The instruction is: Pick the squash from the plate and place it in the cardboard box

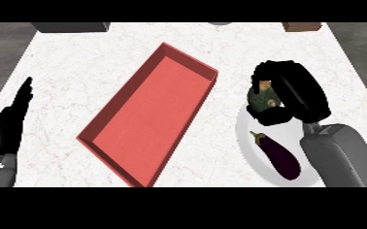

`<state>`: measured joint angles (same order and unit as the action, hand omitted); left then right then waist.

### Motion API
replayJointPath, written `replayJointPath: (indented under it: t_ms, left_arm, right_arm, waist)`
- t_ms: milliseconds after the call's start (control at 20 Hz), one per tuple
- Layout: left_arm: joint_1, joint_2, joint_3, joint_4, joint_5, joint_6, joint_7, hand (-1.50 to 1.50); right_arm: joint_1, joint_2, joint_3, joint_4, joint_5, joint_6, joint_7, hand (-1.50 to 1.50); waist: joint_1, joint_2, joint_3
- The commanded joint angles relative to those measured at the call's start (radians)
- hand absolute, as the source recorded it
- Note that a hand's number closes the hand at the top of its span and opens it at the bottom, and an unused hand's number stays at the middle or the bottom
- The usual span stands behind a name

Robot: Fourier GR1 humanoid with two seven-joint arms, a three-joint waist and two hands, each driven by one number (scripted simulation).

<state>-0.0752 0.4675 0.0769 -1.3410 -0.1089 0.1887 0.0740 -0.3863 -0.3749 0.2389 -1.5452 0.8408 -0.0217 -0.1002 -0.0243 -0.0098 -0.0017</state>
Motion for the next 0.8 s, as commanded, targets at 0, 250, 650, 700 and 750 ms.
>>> replayJointPath:
  t_ms: [0, 250, 650, 700, 750]
  left_arm:
    - [-0.002, -0.024, -0.024, -0.038, -0.011, -0.012, 0.040, 0.00]
    - [-0.050, -0.008, 0.007, 0.014, -0.025, -0.017, 0.022, 0.00]
    - [-0.025, -0.058, -0.026, -0.063, -0.068, 0.003, 0.074, 0.00]
    - [-0.003, -0.053, 0.003, -0.004, -0.040, -0.020, -0.029, 0.00]
    - [-0.090, -0.042, 0.019, 0.110, -0.046, -0.025, -0.042, 0.00]
  right_arm:
    - [-0.019, 0.062, 0.043, -0.188, -0.016, 0.113, 0.123, 1.50]
    - [-0.161, 0.226, 0.061, -0.125, -0.051, 0.169, 0.240, 1.50]
    - [-0.389, 0.372, 0.046, 0.022, -0.140, 0.179, 0.463, 1.50]
    - [-0.419, 0.372, 0.107, 0.091, -0.161, 0.073, 0.481, 1.50]
    - [-0.418, 0.373, 0.109, 0.151, -0.176, 0.022, 0.468, 1.50]
  waist:
    - [0.018, 0.004, 0.001]
    - [0.027, 0.010, 0.001]
    - [0.039, 0.010, 0.002]
    - [0.047, 0.012, 0.001]
    - [0.041, 0.017, 0.001]
